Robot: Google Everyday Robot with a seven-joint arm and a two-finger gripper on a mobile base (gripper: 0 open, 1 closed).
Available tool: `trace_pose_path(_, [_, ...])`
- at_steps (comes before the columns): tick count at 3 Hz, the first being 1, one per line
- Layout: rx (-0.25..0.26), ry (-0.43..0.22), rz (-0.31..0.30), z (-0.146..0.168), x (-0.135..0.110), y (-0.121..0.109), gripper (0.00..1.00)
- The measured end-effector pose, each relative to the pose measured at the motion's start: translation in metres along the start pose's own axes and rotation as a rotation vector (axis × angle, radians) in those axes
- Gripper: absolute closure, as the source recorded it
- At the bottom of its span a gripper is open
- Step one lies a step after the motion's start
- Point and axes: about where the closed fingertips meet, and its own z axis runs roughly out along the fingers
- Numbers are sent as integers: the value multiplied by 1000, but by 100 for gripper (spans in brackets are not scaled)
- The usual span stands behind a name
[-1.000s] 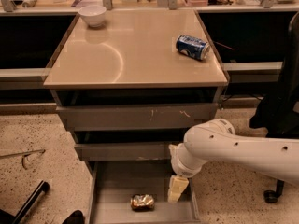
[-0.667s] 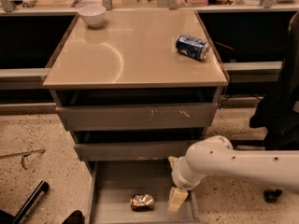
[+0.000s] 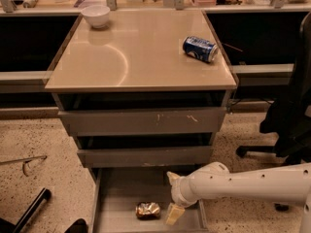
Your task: Pick orange can from bottom drawer and place on counter
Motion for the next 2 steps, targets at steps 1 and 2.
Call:
trace_pose_path(1, [0,0,0,0,0,0,0])
trace_pose_path(2, [6,-33,32,21,9,1,0])
